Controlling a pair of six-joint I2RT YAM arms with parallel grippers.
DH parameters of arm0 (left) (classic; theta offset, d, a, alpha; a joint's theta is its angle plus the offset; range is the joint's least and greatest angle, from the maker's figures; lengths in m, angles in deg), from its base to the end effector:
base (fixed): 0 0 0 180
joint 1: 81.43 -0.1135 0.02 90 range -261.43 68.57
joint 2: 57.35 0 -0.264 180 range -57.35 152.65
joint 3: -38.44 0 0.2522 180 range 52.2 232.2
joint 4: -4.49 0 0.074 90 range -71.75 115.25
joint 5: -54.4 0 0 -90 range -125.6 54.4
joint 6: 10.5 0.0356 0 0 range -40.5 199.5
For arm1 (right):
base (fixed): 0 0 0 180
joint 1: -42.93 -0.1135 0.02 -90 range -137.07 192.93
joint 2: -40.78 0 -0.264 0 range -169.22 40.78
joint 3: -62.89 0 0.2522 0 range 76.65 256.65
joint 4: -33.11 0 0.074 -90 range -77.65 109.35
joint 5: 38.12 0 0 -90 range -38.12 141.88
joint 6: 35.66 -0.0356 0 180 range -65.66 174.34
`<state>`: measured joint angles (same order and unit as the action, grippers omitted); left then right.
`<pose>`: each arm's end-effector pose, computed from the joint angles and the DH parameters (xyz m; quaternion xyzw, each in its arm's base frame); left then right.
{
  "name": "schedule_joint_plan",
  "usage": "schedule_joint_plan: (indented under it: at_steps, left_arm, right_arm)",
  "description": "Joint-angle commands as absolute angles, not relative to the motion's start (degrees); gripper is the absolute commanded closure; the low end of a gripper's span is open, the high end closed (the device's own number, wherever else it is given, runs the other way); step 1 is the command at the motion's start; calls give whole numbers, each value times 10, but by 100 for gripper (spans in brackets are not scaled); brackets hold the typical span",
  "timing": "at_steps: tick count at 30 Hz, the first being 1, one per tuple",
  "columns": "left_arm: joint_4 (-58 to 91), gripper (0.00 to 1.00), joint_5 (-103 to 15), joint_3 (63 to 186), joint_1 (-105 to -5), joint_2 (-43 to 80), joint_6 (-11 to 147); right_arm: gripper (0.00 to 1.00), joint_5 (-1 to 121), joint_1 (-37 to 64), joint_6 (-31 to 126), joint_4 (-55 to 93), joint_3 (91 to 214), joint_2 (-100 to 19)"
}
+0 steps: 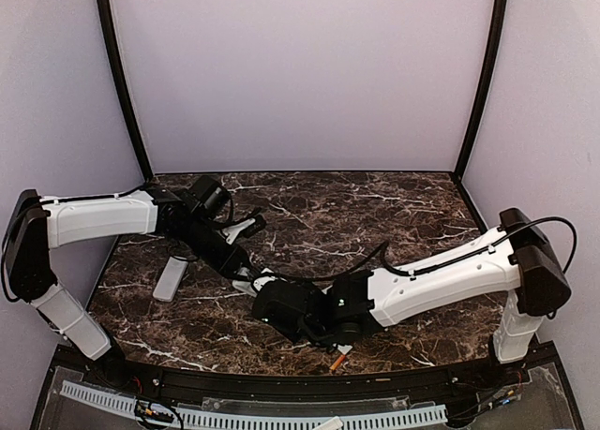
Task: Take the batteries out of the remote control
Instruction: Remove the battery from the remote control without the battery cover.
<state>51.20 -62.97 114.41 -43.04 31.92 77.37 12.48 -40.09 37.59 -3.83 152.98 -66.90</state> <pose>0.2366 -0.2084 0.2280 0.3502 0.8729 -0.3014 0.1567 0.0710 0.3938 0.2061 -0.4042 0.8070 0.0124 0.4303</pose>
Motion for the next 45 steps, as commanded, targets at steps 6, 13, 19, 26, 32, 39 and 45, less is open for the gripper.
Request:
schedule_joint_plan:
  at_steps: [6, 13, 19, 26, 32, 39, 45]
  left_arm:
    - [517, 100, -633, 1145, -422, 301, 791]
    - [500, 100, -624, 1126, -423, 270, 806]
    - [504, 100, -548, 1129, -423, 272, 804]
    - [489, 100, -495, 1123, -423, 249, 797]
    - [485, 100, -503, 1121, -423, 246, 797]
    - [494, 100, -509, 1127, -423, 259, 798]
    - [497, 100, -507, 1128, -423, 263, 797]
  right_arm:
    - [100, 266, -390, 440, 118, 1451, -607]
    - [100, 369, -342, 449, 135, 1431, -574]
    - [100, 504, -308, 449, 121, 1448, -558]
    - [100, 431, -310, 365, 50, 1466, -558]
    - [100, 349, -313, 160, 15, 1448, -555]
    - [100, 314, -313, 110, 64, 1441, -574]
    - [100, 308, -308, 123, 88, 1466, -596]
